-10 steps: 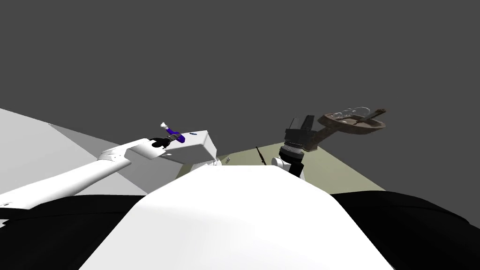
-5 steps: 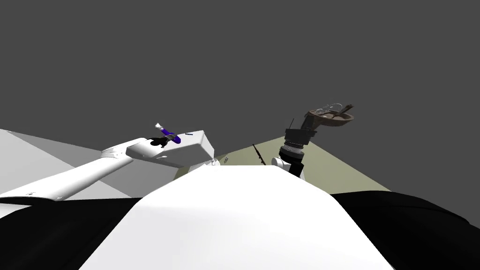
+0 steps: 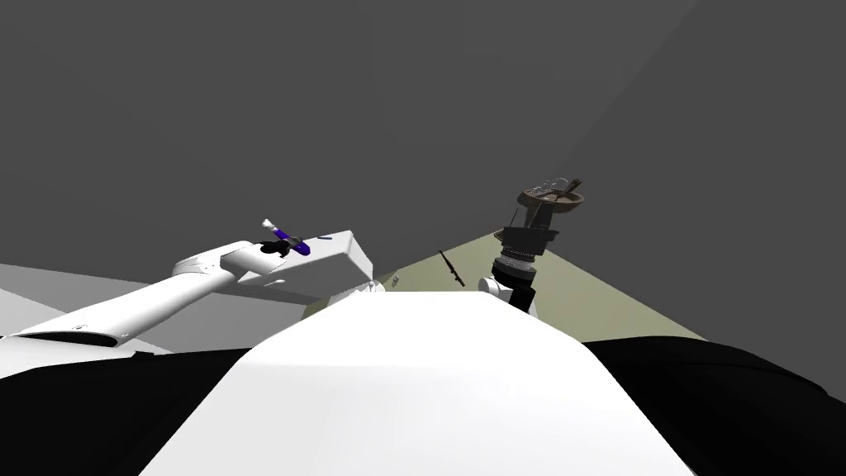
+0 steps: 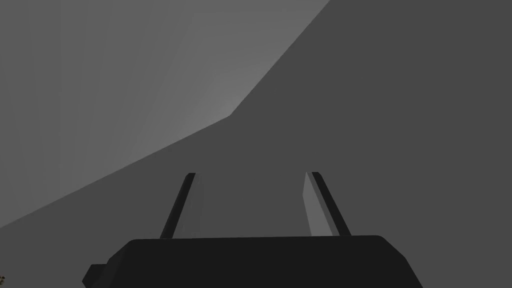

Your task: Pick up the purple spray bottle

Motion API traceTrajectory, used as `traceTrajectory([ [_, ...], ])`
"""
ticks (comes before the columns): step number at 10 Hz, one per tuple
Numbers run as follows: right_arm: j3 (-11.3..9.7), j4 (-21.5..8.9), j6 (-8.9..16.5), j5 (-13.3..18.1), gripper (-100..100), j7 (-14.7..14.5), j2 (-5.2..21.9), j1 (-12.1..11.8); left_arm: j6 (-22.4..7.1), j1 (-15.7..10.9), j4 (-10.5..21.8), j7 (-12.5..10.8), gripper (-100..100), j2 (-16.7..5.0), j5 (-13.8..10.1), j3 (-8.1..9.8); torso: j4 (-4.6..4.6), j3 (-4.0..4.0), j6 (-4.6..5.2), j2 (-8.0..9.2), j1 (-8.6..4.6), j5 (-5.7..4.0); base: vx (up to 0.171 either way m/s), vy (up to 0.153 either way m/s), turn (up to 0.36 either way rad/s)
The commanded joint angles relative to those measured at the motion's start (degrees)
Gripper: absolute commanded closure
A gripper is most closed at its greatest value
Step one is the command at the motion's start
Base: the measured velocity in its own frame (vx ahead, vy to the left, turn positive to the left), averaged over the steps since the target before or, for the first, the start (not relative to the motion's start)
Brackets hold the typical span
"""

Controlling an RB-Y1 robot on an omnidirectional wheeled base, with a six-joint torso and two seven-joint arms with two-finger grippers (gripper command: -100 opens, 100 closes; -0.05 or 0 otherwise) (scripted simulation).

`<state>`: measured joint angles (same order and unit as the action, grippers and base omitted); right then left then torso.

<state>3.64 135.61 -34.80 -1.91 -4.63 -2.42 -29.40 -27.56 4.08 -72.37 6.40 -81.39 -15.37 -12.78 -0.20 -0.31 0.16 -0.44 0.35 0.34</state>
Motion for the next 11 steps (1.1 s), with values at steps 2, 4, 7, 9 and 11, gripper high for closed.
traceTrajectory([
  [2, 0.0, 0.0, 0.0, 0.0, 0, 0.0, 0.0, 0.0, 0.1, -4.2, 4.7, 1.6, -100, 0.3, -2.9, -4.29, 0.05, 0.19, 0.11, 0.39, -0.11, -0.01, -0.187, -0.05, -0.386],
  [4, 0.0, 0.0, 0.0, 0.0, 0, 0.0, 0.0, 0.0, 0.1, -6.6, 7.4, 1.6, -100, 0.3, -2.9, -4.59, 0.11, 0.26, 0.12, 0.45, -0.17, -0.01, -0.083, -0.017, -0.08],
  [7, 0.0, 0.0, 0.0, 0.0, 0, 0.0, 0.0, 0.0, 0.5, -11.4, 12.7, 3.4, -100, 0.6, -6.1, -9.2, 0.02, 0.12, 0.24, 0.28, -0.24, 0.01, -0.096, -0.059, -0.248],
  [9, 0.0, 0.0, 0.0, 0.0, 0, 0.0, 0.0, 0.0, 0.5, -13.3, 16.0, 3.4, -100, 0.6, -6.1, -9.36, 0.06, 0.16, 0.13, 0.29, -0.26, -0.05, -0.07, -0.019, -0.099],
  [11, 0.0, 0.0, 0.0, 0.0, 0, 0.0, 0.0, 0.0, 0.9, -16.3, 19.4, 5.1, -100, 0.9, -8.6, -12.2, 0.02, 0.05, -0.04, 0.09, 0.13, 0.05, -0.089, -0.023, -0.165],
])
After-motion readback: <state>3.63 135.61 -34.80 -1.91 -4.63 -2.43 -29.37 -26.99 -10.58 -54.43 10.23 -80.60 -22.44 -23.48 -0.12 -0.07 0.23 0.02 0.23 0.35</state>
